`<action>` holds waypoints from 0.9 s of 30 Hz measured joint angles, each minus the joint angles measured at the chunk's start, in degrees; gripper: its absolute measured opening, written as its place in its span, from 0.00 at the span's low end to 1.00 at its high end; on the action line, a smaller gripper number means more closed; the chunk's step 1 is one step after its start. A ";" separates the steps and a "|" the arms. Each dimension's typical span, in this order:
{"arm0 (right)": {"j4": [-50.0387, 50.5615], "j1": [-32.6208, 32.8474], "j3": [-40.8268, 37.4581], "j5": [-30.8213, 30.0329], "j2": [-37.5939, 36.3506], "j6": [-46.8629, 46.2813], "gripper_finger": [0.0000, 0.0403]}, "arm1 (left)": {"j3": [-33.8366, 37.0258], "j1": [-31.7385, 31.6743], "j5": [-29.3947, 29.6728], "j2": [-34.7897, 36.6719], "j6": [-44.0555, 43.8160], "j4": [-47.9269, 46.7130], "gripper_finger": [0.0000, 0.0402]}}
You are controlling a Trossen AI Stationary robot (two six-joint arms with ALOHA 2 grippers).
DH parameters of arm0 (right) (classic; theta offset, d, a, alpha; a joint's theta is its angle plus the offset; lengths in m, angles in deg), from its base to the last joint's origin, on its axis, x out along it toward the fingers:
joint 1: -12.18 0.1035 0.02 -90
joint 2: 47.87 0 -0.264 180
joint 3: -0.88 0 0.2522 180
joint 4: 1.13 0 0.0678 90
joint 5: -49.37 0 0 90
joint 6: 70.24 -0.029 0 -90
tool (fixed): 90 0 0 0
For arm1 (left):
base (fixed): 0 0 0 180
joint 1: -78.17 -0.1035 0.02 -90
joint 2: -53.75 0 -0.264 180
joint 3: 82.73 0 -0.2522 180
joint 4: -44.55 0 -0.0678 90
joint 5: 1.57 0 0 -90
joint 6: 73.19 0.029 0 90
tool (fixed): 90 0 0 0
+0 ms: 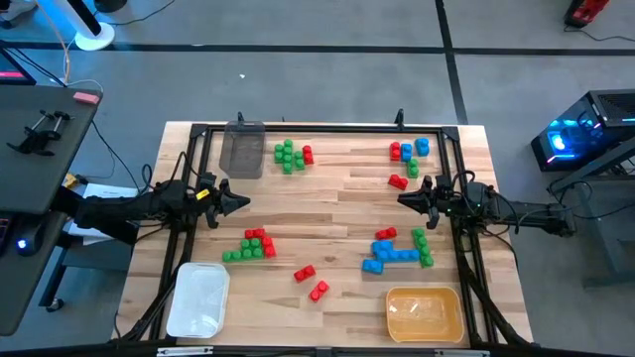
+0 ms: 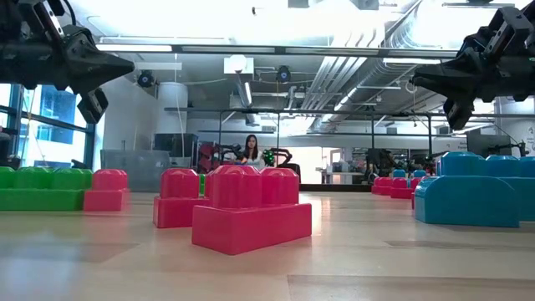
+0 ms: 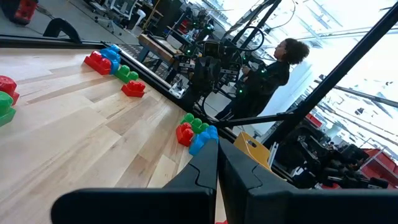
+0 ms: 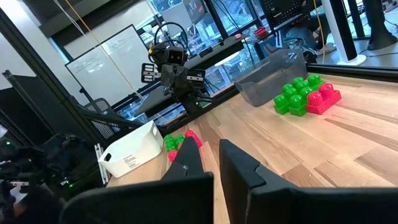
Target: Sort blocks
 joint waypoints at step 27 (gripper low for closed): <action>0.02 0.00 0.02 -0.02 0.00 0.00 0.00 | 0.00 0.01 1.01 -0.02 -0.24 0.84 0.00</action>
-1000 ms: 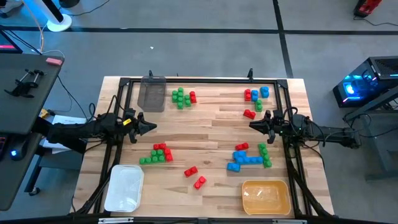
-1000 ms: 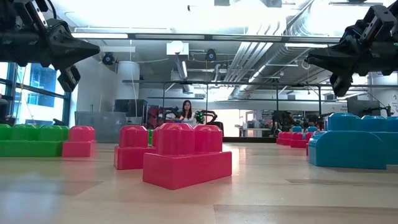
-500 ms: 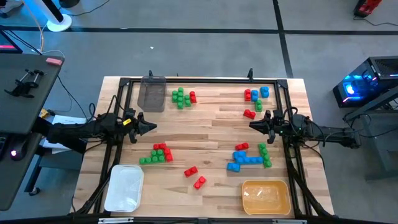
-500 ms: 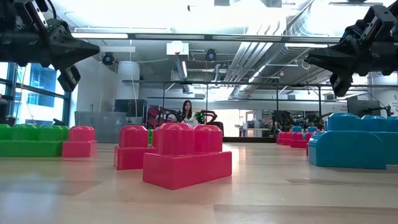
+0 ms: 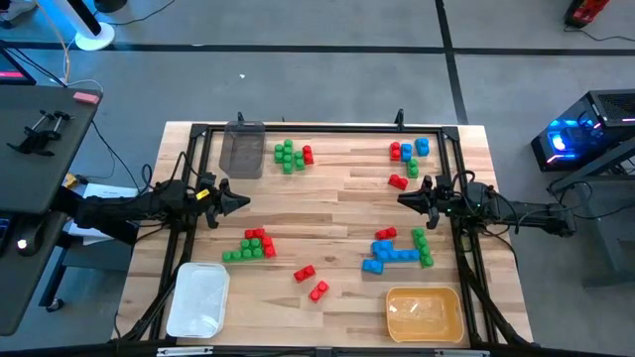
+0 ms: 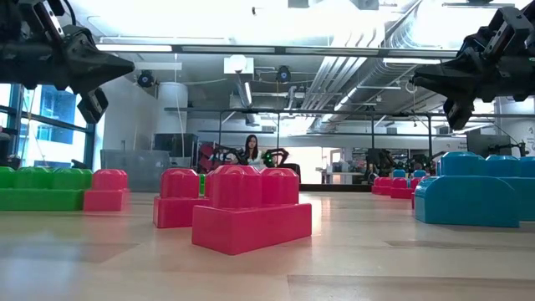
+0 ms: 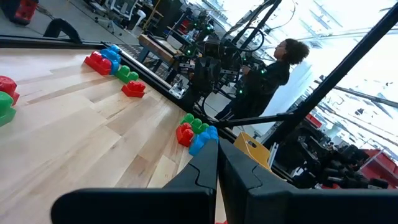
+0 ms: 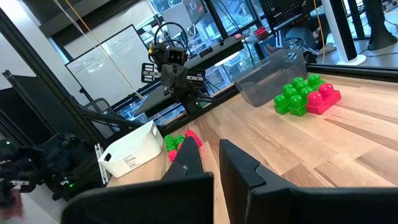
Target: Sort blocks
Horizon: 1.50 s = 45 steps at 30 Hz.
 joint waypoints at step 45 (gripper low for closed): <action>-6.61 0.00 0.00 -10.51 0.02 -25.42 0.00 | -52.46 -3.63 -8.87 -79.87 -6.38 34.72 0.03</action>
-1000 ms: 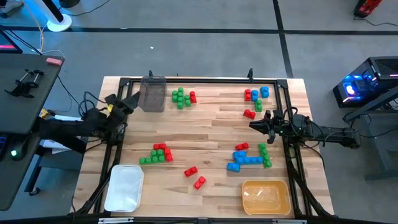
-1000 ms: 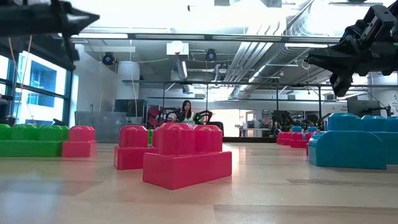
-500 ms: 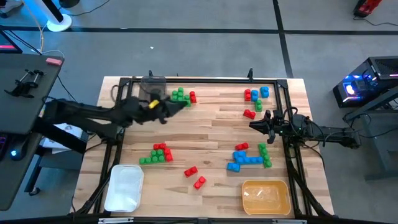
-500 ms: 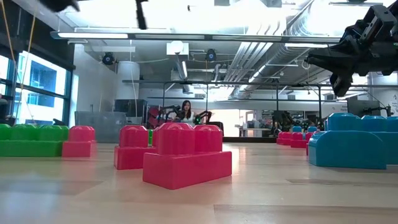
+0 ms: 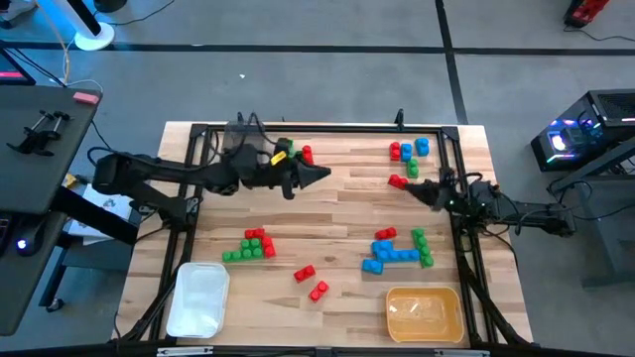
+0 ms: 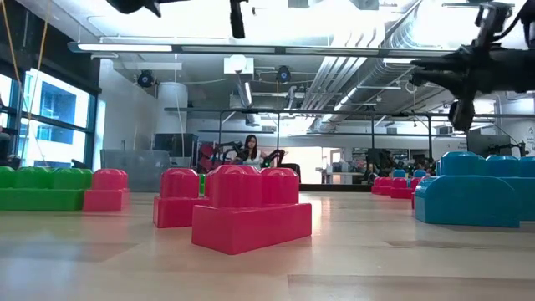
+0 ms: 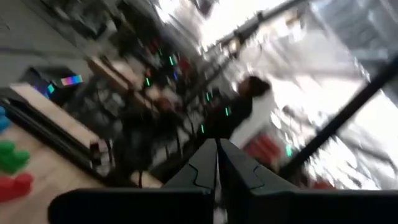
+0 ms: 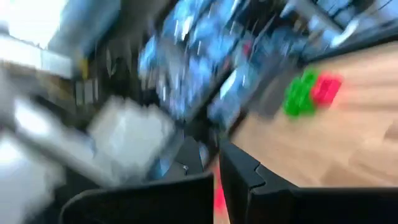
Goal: Sort blocks
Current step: Put the green game piece into the black bin
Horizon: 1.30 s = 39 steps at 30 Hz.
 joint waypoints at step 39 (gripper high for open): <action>19.52 0.00 44.64 13.27 53.63 22.74 0.56 | -8.52 20.23 -5.53 -7.80 13.54 -109.45 0.54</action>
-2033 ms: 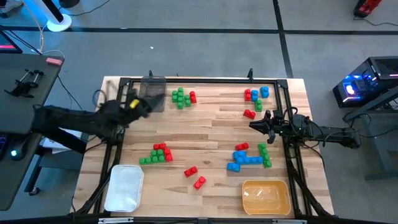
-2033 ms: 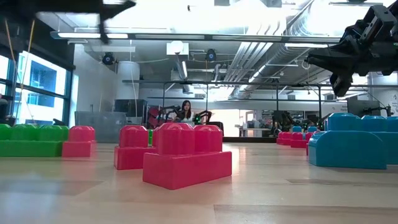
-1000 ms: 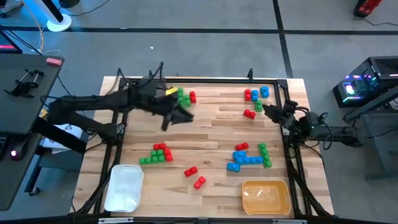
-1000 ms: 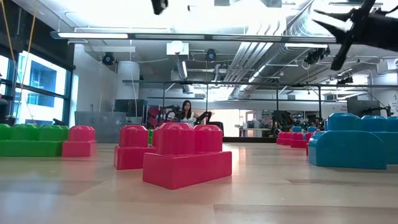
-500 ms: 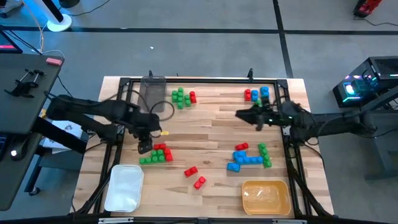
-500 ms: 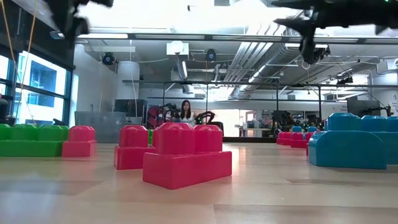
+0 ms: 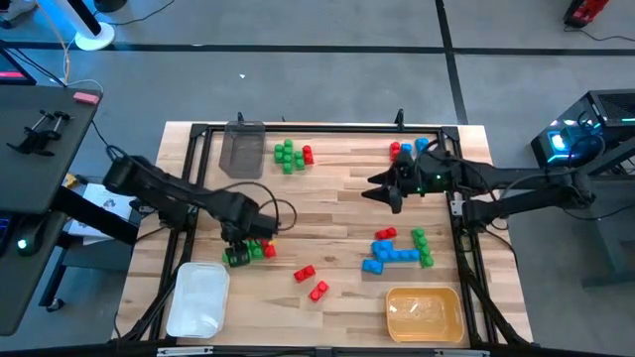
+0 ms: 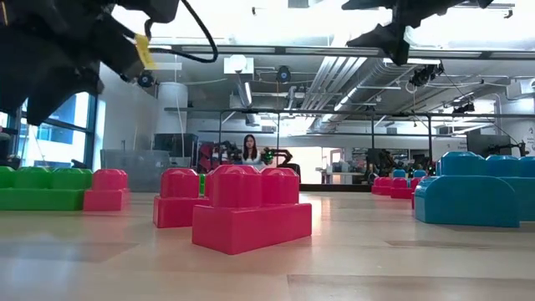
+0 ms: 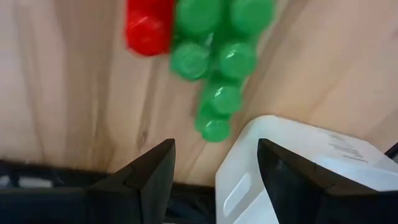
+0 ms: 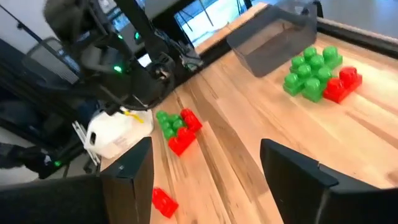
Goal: Sort blocks
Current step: Put the green game piece into the black bin
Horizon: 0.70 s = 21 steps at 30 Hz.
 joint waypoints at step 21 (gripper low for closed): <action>1.07 -0.02 -1.08 -0.03 0.20 -1.90 0.56 | 15.79 4.03 0.99 -0.95 -4.93 18.85 0.54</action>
